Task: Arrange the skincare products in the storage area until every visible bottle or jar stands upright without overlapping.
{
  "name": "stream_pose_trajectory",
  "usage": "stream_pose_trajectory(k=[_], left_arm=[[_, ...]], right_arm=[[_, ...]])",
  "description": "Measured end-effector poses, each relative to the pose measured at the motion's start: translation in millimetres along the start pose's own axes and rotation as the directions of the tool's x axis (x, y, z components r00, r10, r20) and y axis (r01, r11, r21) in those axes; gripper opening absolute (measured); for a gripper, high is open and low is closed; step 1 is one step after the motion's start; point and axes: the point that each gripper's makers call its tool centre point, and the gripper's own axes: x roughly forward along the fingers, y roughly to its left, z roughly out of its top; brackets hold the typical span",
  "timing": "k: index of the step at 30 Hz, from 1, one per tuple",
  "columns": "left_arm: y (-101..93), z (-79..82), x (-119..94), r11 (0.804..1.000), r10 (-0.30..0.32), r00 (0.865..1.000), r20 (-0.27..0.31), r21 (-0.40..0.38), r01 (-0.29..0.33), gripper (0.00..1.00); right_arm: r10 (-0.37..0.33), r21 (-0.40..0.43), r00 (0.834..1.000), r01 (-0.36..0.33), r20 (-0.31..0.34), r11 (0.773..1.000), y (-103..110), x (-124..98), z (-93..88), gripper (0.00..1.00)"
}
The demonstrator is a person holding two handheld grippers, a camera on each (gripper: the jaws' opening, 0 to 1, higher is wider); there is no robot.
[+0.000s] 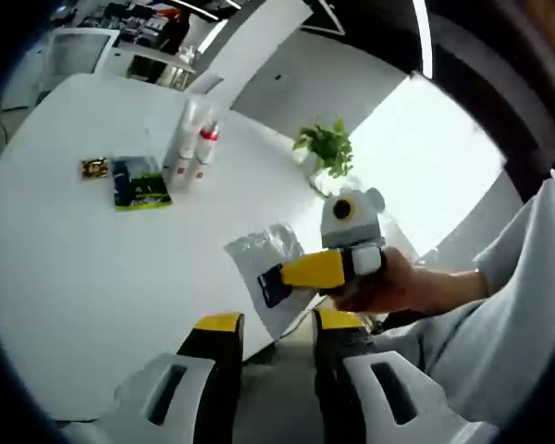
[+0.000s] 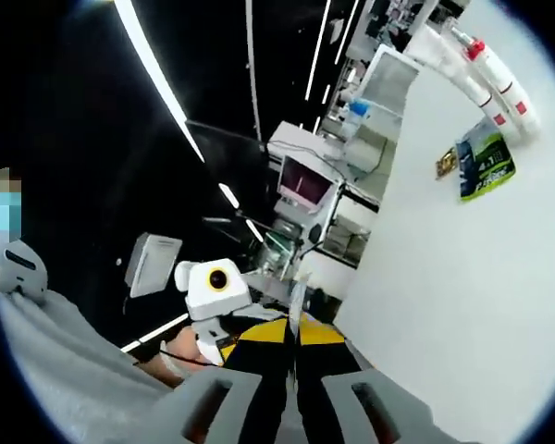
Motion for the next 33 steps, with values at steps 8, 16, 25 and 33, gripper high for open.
stream_pose_trajectory(k=[8,16,25,33], left_arm=[[-10.1,4.0,0,0.992,-0.073,0.997,0.04,-0.101,0.077,0.0],[-16.0,14.2,-6,0.977,-0.131,0.984,0.116,-0.156,0.149,0.06],[-13.8,16.8,-10,0.964,-0.136,0.977,0.165,-0.207,0.169,0.0],[-19.4,25.8,-13,0.95,-0.164,0.96,0.228,-0.227,0.216,0.06]], right_arm=[[0.001,-0.011,0.999,-0.001,0.034,1.0,3,1,6.5,0.0],[0.012,-0.001,0.999,-0.012,0.051,1.0,3,0,7.6,0.0],[0.029,-0.004,0.998,-0.029,0.052,1.0,6,2,6.8,0.0],[0.042,-0.027,0.995,-0.04,0.087,0.999,10,1,12.5,0.0]])
